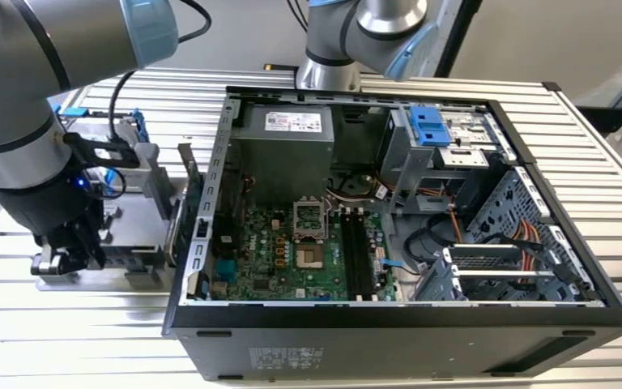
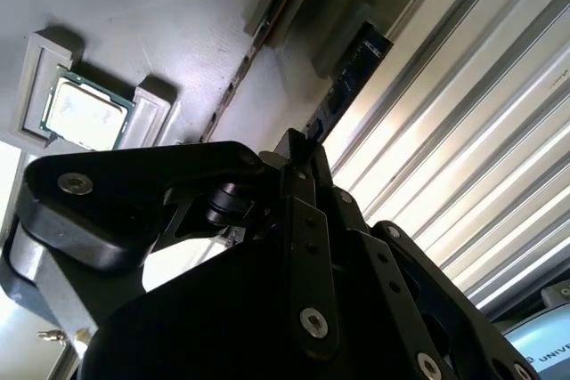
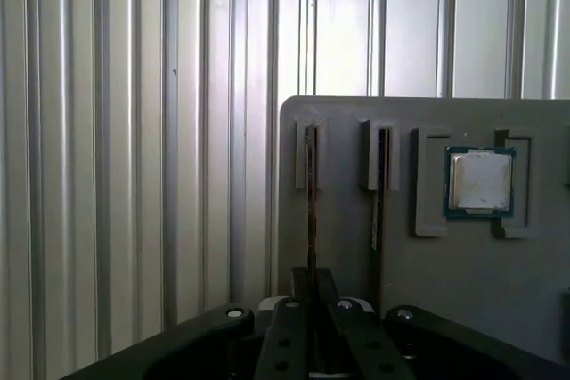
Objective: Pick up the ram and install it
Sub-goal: 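Pick up the ram and move it above insertion slot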
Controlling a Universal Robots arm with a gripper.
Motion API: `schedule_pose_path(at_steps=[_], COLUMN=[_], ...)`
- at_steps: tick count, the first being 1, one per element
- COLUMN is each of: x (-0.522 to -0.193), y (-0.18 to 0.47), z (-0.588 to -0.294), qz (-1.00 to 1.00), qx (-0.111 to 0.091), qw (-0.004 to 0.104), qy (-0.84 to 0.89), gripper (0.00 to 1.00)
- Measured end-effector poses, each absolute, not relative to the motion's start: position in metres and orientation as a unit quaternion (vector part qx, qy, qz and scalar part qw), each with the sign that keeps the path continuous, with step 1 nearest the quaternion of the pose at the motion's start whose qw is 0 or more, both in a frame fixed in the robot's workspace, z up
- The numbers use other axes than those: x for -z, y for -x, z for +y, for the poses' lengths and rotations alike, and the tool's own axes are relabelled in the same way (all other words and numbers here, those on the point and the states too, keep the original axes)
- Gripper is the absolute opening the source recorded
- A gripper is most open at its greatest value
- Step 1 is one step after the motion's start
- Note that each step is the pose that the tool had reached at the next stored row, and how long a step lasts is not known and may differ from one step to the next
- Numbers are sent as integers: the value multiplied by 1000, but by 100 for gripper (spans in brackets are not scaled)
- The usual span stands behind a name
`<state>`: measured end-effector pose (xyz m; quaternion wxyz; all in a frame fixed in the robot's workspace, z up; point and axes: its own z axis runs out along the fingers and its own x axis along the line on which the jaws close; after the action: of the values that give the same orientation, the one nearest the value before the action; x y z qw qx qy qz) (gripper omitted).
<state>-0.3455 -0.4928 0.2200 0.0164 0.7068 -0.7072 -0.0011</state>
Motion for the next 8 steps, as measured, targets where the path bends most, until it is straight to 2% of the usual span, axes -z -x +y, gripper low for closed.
schedule_pose_path(at_steps=[8], x=[-227], y=[346], z=[-493], qz=[-707], qx=[1], qw=[16], qy=[-707], gripper=[0])
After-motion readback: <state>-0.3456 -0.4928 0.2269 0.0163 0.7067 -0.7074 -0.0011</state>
